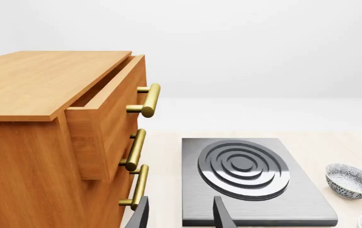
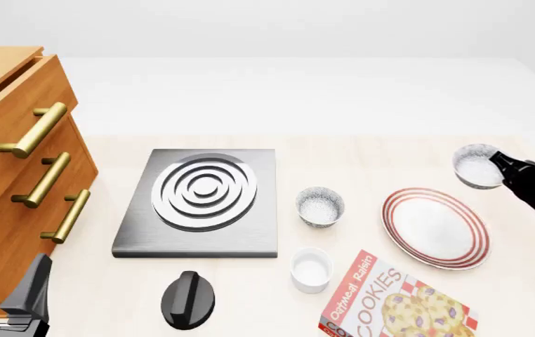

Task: Pick the akita bowl next to the plate and place it on the plate.

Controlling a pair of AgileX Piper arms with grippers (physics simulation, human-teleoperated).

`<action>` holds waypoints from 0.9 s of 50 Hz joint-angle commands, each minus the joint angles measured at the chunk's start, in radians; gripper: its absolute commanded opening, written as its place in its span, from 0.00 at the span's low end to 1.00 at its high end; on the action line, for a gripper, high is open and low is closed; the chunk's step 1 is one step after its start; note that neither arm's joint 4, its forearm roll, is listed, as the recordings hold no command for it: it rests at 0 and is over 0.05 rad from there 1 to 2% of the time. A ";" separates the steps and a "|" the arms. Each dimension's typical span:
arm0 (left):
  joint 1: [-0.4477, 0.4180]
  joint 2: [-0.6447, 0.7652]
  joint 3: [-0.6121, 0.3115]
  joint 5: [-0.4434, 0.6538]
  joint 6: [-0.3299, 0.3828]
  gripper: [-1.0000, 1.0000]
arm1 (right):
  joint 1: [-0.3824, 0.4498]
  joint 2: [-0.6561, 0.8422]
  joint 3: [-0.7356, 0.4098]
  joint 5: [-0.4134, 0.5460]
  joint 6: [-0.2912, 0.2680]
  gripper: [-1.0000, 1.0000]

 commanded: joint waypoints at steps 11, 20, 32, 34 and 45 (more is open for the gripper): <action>0.000 0.000 0.000 0.000 0.000 1.00 | 0.040 -0.065 0.043 0.006 0.023 0.00; 0.000 0.000 0.000 0.000 0.000 1.00 | 0.049 -0.081 0.064 0.003 0.024 0.00; 0.000 0.000 0.000 0.000 0.000 1.00 | 0.059 -0.104 0.089 0.004 0.025 0.00; 0.000 0.000 0.000 0.000 0.000 1.00 | 0.063 -0.109 0.097 0.002 0.024 0.00; 0.000 0.000 0.000 0.000 0.000 1.00 | 0.075 -0.131 0.128 -0.004 0.029 0.00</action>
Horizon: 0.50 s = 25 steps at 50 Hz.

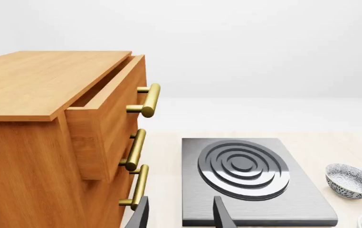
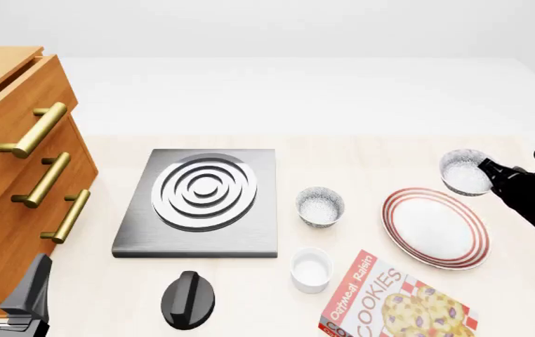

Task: Pick the akita bowl next to the plate and place it on the plate.

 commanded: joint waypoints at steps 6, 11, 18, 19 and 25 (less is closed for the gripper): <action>0.000 0.000 0.000 0.000 0.000 1.00 | 0.019 -0.038 0.040 -0.008 0.012 0.00; 0.000 0.000 0.000 0.000 0.000 1.00 | 0.026 -0.051 0.053 -0.007 0.014 0.00; 0.000 0.000 0.000 0.000 0.000 1.00 | 0.032 -0.059 0.078 -0.017 0.016 0.00; 0.000 0.000 0.000 0.000 0.000 1.00 | 0.032 -0.058 0.080 -0.019 0.015 0.00; 0.000 0.000 0.000 0.000 0.000 1.00 | 0.036 -0.060 0.099 -0.029 0.011 0.00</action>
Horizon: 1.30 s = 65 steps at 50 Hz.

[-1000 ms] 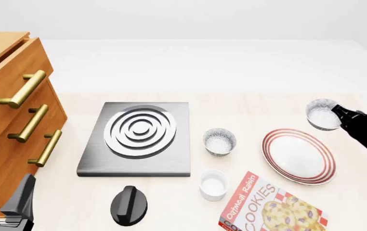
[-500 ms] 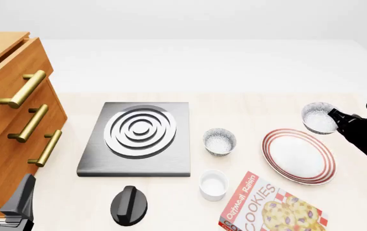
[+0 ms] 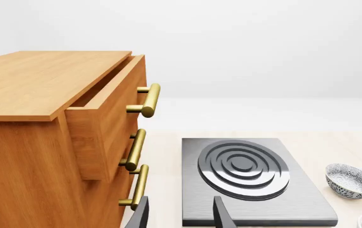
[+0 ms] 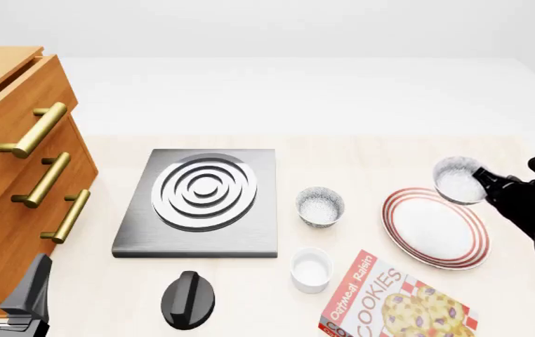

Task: Pick the akita bowl next to the plate and place it on the plate.

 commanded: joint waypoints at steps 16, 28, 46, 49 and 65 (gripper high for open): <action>0.000 0.000 0.000 0.000 0.000 1.00 | 0.023 -0.031 0.070 -0.028 0.003 0.00; 0.000 0.000 0.000 0.000 0.000 1.00 | 0.029 -0.020 0.092 -0.045 -0.004 0.00; 0.000 0.000 0.000 0.000 0.000 1.00 | 0.035 0.036 0.106 -0.086 -0.014 0.00; 0.000 0.000 0.000 0.000 0.000 1.00 | 0.036 0.044 0.106 -0.091 -0.015 0.00; 0.000 0.000 0.000 0.000 0.000 1.00 | 0.041 0.076 0.106 -0.109 -0.026 0.00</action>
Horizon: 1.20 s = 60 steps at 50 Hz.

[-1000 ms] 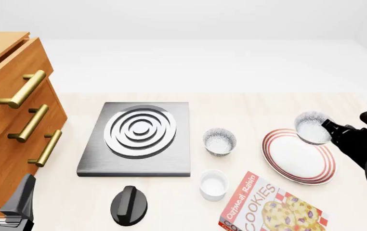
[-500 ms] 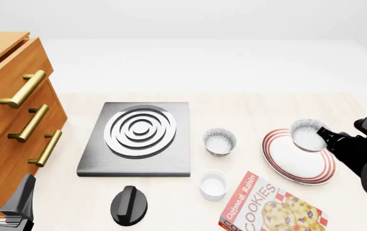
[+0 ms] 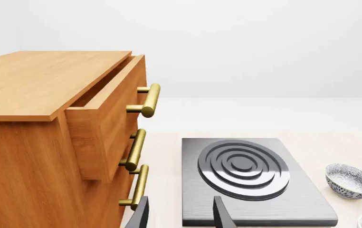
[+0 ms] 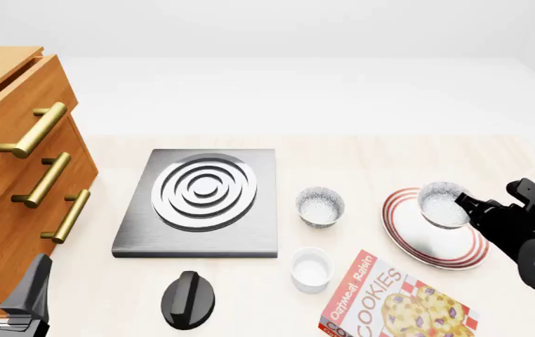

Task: Pick the akita bowl next to the plate and place it on the plate.

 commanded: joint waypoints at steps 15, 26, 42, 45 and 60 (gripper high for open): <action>0.000 0.000 0.000 0.000 0.000 1.00 | 0.008 0.077 -0.007 -0.048 -0.004 0.00; 0.000 0.000 0.000 0.000 0.000 1.00 | 0.008 0.100 -0.007 -0.063 -0.007 0.00; 0.000 0.000 0.000 0.000 0.000 1.00 | 0.010 0.138 -0.009 -0.085 -0.010 0.00; 0.000 0.000 0.000 0.000 0.000 1.00 | 0.011 0.144 -0.009 -0.087 -0.011 0.00; 0.000 0.000 0.000 0.000 0.000 1.00 | 0.009 0.157 -0.016 -0.087 -0.017 0.00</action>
